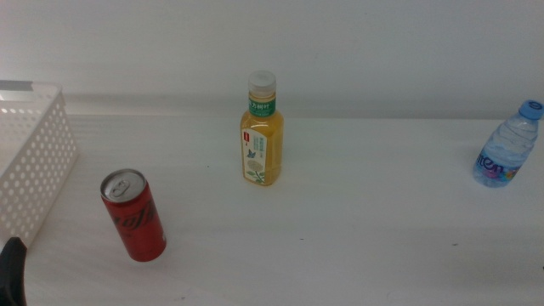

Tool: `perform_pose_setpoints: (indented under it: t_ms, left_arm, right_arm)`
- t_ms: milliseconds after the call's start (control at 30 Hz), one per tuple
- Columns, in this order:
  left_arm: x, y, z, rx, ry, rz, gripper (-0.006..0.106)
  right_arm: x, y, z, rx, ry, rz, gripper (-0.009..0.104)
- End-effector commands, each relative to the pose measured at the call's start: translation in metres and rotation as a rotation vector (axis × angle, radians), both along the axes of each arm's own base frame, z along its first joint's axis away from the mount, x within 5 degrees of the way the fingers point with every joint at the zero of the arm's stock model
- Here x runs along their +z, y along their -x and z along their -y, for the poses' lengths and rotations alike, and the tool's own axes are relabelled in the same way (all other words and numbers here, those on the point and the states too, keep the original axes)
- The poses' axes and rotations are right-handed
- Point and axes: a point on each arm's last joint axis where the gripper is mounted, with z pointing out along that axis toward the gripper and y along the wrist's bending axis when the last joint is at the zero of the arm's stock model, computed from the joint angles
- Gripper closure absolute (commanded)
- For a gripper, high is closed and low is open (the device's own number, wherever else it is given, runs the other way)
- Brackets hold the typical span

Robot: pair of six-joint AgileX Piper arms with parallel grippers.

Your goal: Use arms to grab the bottles and put them into the dustbin to the left of the table.

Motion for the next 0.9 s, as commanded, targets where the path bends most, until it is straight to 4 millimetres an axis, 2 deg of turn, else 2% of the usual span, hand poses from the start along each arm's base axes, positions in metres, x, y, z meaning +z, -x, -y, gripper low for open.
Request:
perform_pose_setpoints:
  t_ms: [0,200,467,867]
  left_arm:
    - [-0.010,0.001,0.000,0.001,0.018,0.018,0.007]
    - [-0.006,0.001,0.001,-0.009,-0.013,0.061,0.007]
    - [-0.007,-0.004,0.005,-0.085,0.010,0.024,0.007]
    - [-0.010,-0.029,0.018,-0.241,0.010,-0.074,0.007]
  right_arm:
    - [-0.012,0.001,0.000,-0.005,0.016,0.004,0.010]
    - [-0.012,0.001,0.000,-0.005,0.016,0.004,0.010]
    - [-0.012,0.001,0.000,-0.005,0.016,0.004,0.010]
    - [-0.012,0.001,0.000,-0.005,0.016,0.004,0.010]
